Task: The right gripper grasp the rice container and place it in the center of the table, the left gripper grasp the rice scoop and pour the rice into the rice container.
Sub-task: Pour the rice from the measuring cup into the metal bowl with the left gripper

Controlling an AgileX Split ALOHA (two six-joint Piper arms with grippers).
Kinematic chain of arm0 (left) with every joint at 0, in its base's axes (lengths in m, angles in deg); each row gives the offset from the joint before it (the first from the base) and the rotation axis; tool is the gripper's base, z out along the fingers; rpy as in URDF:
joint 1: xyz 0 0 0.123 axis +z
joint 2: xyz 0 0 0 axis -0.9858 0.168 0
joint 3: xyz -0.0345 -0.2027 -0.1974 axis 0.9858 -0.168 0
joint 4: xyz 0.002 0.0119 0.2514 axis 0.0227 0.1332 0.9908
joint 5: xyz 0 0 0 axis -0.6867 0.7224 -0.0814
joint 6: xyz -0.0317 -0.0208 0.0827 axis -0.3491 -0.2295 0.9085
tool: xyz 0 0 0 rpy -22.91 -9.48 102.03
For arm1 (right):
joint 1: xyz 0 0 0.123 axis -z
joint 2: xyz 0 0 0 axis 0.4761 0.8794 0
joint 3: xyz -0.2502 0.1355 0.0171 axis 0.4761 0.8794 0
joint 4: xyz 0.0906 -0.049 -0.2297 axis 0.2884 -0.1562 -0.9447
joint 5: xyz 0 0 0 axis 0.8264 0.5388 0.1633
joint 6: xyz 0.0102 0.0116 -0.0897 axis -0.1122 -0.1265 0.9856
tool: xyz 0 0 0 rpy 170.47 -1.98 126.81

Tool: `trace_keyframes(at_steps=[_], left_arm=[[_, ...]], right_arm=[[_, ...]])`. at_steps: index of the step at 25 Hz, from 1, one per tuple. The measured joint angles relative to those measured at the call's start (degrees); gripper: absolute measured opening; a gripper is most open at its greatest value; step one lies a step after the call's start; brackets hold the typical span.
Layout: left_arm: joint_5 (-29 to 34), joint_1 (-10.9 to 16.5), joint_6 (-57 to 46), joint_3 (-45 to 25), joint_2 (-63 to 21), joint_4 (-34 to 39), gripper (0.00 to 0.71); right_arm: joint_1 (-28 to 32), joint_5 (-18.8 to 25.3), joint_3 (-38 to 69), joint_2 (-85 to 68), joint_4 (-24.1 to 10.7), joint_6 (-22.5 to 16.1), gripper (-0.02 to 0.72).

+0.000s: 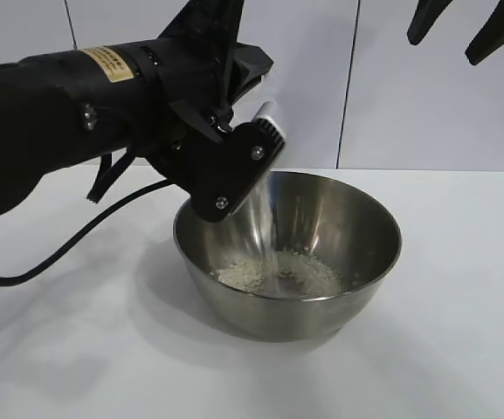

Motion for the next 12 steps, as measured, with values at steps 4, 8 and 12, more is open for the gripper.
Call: trace_keyframes(at_steps=[4,8,12], left_arm=[[0.0,0.0,2.3,0.0,0.0,2.7,0.009],[0.0,0.0,1.6,0.0,0.0,2.5,0.009],[-0.3,0.0,-8.8,0.0,0.0,-1.3,0.009]], right_arm=[[0.0,0.0,0.0,0.0,0.1,0.0,0.463],[0.0,0.1,0.0,0.0,0.1,0.0,0.463],[0.0,0.1,0.0,0.0,0.1,0.0,0.463]])
